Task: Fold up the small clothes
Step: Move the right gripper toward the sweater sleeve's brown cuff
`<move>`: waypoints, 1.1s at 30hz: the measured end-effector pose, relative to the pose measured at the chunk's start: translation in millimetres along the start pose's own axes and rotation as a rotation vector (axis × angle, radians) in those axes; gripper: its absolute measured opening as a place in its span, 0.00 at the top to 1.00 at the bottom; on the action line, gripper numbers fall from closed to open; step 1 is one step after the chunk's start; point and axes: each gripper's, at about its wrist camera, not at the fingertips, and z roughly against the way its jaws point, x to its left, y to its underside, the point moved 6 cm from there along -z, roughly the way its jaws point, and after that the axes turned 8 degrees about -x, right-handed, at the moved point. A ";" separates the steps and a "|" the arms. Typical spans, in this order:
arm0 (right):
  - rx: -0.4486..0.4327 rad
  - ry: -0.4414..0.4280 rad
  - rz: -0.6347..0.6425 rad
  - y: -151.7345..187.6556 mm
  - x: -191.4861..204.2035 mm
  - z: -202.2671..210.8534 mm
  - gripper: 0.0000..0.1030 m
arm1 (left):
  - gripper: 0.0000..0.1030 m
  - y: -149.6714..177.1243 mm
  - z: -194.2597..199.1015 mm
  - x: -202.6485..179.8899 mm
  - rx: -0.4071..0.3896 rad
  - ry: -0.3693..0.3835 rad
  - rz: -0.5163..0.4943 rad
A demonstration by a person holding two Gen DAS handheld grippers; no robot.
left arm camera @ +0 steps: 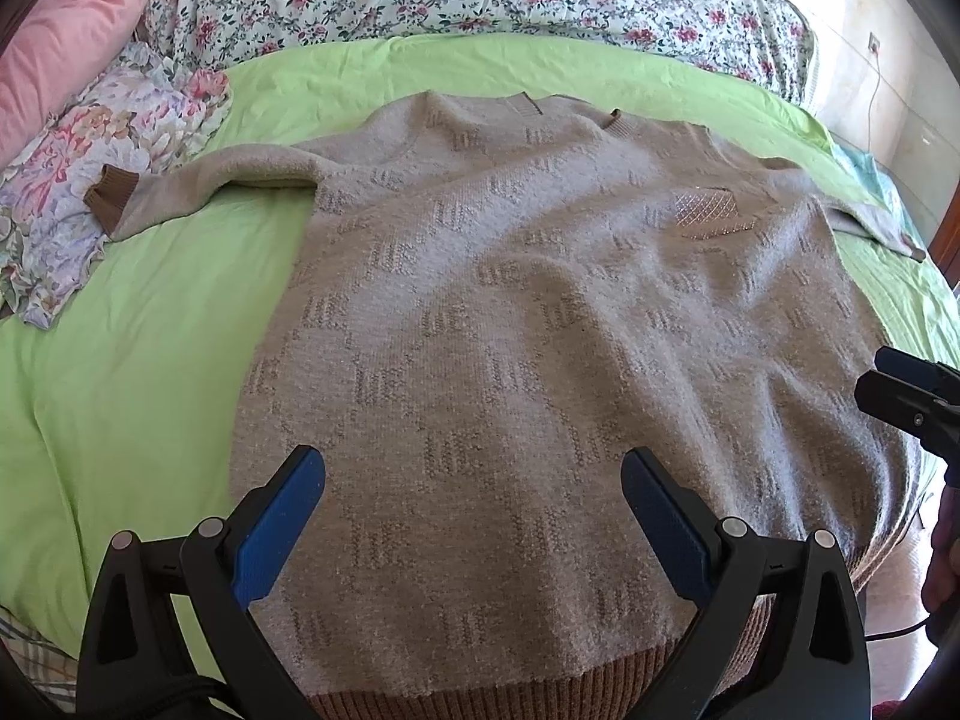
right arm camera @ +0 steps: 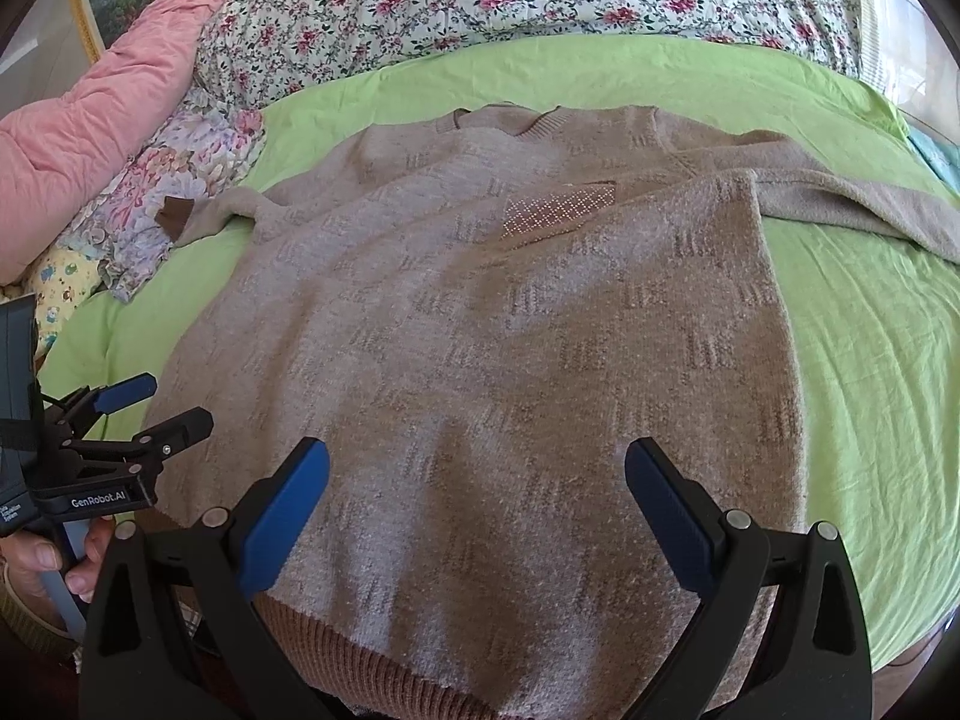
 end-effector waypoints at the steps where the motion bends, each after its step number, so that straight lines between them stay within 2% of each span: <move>1: -0.002 0.005 0.002 -0.9 -1.3 0.2 0.04 | 0.03 -0.1 -0.4 0.3 0.002 -0.004 -0.006; 4: -0.012 0.002 -0.013 -2.0 -3.6 1.0 0.04 | 0.03 -0.1 -2.6 0.1 0.008 0.003 -0.008; 13: -0.032 0.062 0.007 -4.2 -15.9 3.2 0.04 | 0.03 0.5 -5.4 -0.2 0.038 0.009 -0.004; 18: -0.078 0.052 -0.068 -12.0 -35.8 6.8 0.04 | 0.03 -1.1 -8.7 0.4 0.055 0.012 0.003; 21: -0.064 0.077 -0.085 -13.2 -48.3 9.1 0.04 | 0.03 -2.5 -11.5 -1.8 0.064 0.039 0.021; 26: -0.100 0.076 -0.133 -16.9 -67.2 13.6 0.04 | 0.03 -6.7 -15.4 -5.9 0.070 0.049 0.025; 30: -0.096 0.092 -0.140 -21.7 -81.1 14.0 0.04 | 0.03 -12.0 -20.8 -7.4 0.069 0.040 0.017; 33: -0.119 0.112 -0.178 -30.9 -105.7 18.7 0.04 | 0.03 -19.4 -25.6 -6.6 0.062 0.033 0.006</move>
